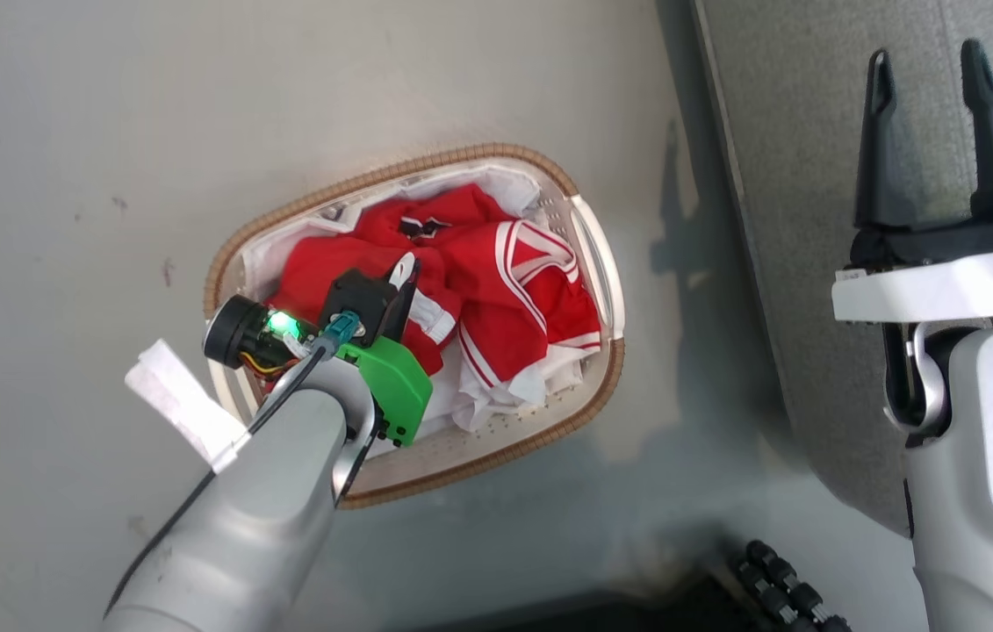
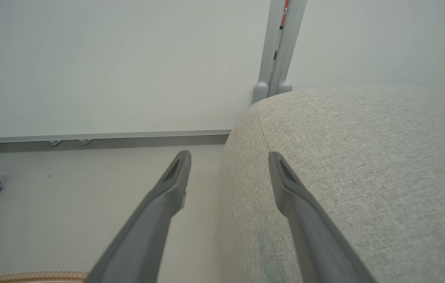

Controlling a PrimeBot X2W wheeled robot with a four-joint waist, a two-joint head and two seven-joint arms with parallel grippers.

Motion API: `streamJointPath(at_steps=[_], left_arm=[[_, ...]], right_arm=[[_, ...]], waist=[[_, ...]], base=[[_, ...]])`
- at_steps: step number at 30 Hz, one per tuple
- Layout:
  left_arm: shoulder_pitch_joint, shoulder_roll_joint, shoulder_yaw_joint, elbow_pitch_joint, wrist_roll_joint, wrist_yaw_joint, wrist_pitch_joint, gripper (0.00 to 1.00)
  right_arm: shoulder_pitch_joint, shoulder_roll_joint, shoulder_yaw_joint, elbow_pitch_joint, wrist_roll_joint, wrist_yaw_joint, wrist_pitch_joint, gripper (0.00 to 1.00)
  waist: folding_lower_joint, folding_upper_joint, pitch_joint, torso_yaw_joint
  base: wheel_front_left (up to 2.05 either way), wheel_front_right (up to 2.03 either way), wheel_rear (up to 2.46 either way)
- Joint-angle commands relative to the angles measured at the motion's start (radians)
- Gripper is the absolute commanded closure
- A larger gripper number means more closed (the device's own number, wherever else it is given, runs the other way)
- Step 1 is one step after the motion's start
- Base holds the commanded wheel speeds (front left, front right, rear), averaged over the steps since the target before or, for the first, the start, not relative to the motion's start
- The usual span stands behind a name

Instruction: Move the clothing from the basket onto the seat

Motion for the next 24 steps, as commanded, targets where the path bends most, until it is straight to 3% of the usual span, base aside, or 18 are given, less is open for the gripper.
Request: streamJointPath(at_steps=[1, 10, 16, 24], left_arm=[[0.041, 0.01, 0.016, -0.037, 0.003, 0.012, -0.001, 1.0], [0.204, 0.059, 0.119, -0.278, 0.054, 0.024, -0.001, 1.0], [0.267, 0.121, 0.13, -0.388, 0.125, 0.043, -0.001, 1.0], [0.24, 0.202, 0.134, -0.475, 0.143, 0.011, 0.009, 1.0]], right_arm=[[0.028, -0.004, -0.005, 0.01, -0.007, -0.001, -0.002, 0.0], [0.123, -0.004, -0.018, 0.063, -0.031, -0.001, -0.002, 0.0], [0.205, -0.004, -0.024, 0.101, -0.04, -0.001, -0.002, 0.0], [0.301, -0.003, -0.029, 0.136, -0.049, -0.001, -0.002, 0.0]], waist=[[0.0, -0.0001, -0.1, 0.04], [0.0, -0.0001, -0.316, 0.075], [0.0, -0.0001, -0.459, 0.083], [0.0, -0.0001, -0.603, 0.089]], base=[[0.0, 0.0, 0.0], [0.0, 0.0, 0.0], [0.0, 0.0, 0.0], [0.0, 0.0, 0.0]])
